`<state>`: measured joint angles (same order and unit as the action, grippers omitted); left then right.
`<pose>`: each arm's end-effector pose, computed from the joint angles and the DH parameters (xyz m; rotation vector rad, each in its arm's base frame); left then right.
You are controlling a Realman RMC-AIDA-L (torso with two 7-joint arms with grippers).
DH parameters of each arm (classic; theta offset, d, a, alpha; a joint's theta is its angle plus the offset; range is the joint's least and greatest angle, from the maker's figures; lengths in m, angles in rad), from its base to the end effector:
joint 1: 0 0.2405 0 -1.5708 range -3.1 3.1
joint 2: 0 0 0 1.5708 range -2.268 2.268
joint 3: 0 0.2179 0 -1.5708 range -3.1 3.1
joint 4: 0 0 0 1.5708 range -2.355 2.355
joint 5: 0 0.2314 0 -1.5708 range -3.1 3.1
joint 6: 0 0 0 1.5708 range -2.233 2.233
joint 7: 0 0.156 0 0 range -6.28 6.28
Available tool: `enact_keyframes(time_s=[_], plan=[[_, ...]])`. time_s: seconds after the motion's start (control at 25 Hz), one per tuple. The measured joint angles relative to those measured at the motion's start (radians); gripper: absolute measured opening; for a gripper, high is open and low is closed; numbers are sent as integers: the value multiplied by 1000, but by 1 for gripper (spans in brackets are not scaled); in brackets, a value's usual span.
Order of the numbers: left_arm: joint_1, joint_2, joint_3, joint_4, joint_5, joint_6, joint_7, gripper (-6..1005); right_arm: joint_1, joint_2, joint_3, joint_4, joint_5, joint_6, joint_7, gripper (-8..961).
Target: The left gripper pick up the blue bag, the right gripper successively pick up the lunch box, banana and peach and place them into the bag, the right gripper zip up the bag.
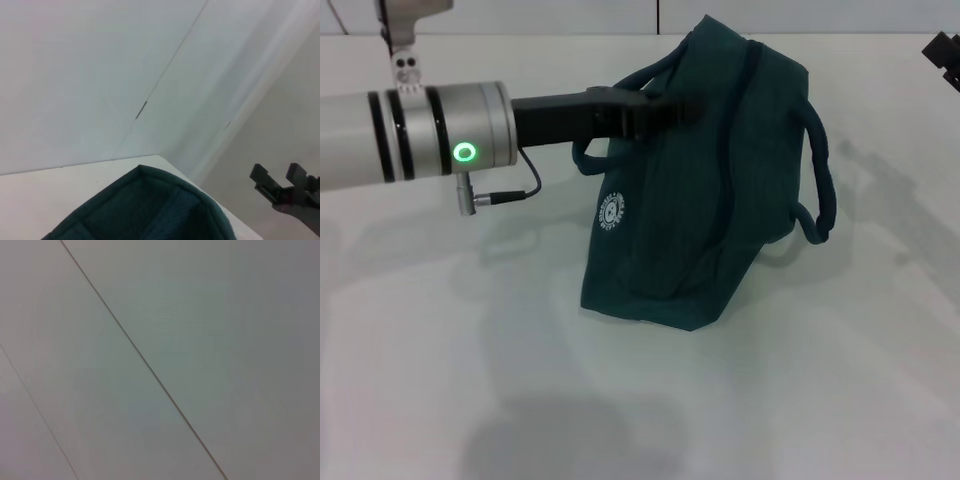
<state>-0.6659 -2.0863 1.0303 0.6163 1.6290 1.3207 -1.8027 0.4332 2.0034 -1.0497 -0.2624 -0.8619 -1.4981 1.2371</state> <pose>-0.1560 0.3837 -0.0240 -2.6479 -1.0363 -0.9385 0.2593 0.3384 0.0416 -1.9456 0.8763 1.4503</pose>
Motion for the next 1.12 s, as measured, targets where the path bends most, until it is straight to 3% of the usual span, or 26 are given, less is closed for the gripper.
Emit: enact_keyframes(time_s=[0.2, 0.44, 0.64, 0.72, 0.76, 0.92, 1.12], plan=[[37, -2, 1, 3, -75, 21, 46, 117, 6, 0, -4, 0, -4, -5, 0, 587], [54, 5, -7, 55, -143, 116, 58, 327, 9, -6, -12, -11, -29, -49, -13, 586], [95, 16, -8, 173, -164, 220, 62, 559, 8, -2, -12, -80, -130, -112, -77, 587], [115, 25, -8, 215, -165, 261, 80, 715, 9, 0, -12, -110, -183, -145, -100, 588], [127, 30, -8, 229, -165, 280, 97, 793, 10, 1, -12, -127, -213, -163, -112, 605], [178, 57, -22, 252, -167, 373, 177, 823, 20, 8, -16, -189, -330, -231, -163, 671], [250, 71, -71, 255, -168, 504, 267, 861, 26, 10, -101, -250, -376, -295, -225, 872]])
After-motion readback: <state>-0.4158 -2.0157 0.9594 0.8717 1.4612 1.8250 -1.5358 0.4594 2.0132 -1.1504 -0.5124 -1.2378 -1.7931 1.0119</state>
